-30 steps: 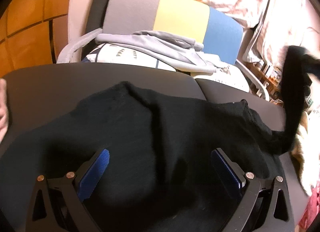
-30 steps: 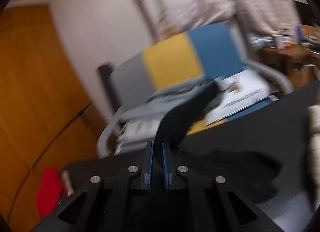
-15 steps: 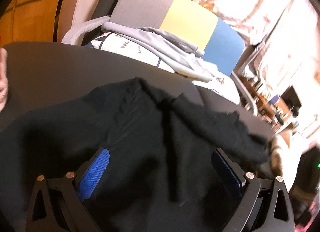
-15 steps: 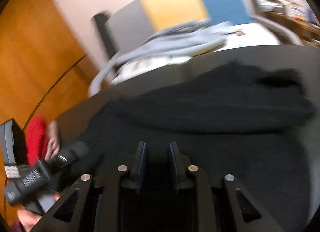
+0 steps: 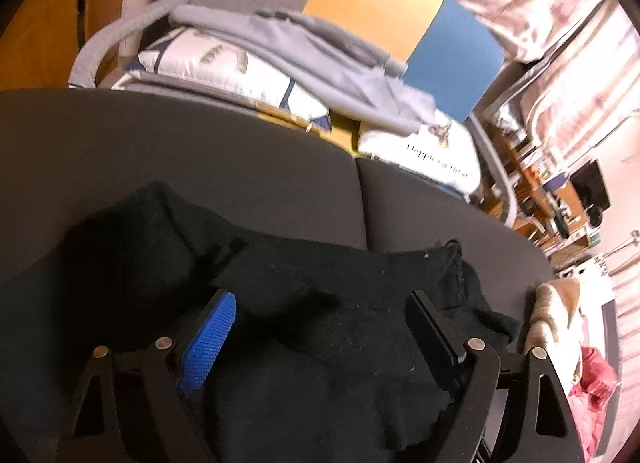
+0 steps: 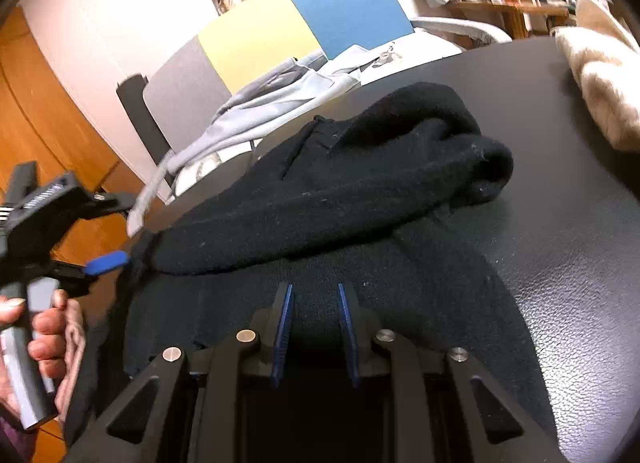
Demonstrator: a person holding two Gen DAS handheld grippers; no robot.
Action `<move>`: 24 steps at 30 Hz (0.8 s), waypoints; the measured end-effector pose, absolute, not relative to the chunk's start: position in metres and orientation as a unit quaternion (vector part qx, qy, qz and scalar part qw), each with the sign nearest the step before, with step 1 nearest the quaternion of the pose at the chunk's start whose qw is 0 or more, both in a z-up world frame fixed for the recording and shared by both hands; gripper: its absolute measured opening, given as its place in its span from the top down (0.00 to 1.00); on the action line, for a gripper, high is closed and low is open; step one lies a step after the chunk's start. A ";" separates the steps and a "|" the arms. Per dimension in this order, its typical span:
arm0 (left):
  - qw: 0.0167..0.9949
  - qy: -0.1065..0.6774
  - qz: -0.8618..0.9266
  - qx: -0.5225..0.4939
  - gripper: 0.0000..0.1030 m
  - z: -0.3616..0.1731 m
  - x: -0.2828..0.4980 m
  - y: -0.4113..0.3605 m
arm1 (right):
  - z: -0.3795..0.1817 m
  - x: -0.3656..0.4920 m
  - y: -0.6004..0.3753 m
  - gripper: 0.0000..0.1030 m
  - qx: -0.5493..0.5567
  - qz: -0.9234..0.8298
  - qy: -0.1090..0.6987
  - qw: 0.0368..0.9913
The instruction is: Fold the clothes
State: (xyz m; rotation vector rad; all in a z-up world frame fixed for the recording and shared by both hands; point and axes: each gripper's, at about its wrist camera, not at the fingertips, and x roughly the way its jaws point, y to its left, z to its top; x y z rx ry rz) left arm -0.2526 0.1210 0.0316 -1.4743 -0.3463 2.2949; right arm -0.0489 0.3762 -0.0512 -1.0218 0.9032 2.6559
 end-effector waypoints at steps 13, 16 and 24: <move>0.183 -0.047 0.832 -0.522 0.93 0.018 -0.251 0.151 | -0.053 -0.046 0.385 0.78 -0.324 0.880 0.344 0.056; 0.236 -0.139 0.829 -0.487 0.93 0.035 -0.242 0.130 | -0.053 -0.046 0.386 0.78 -0.321 0.879 0.349 0.054; 0.301 -0.271 0.838 -0.366 0.93 0.056 -0.194 0.059 | -0.054 -0.046 0.389 0.78 -0.319 0.877 0.356 0.050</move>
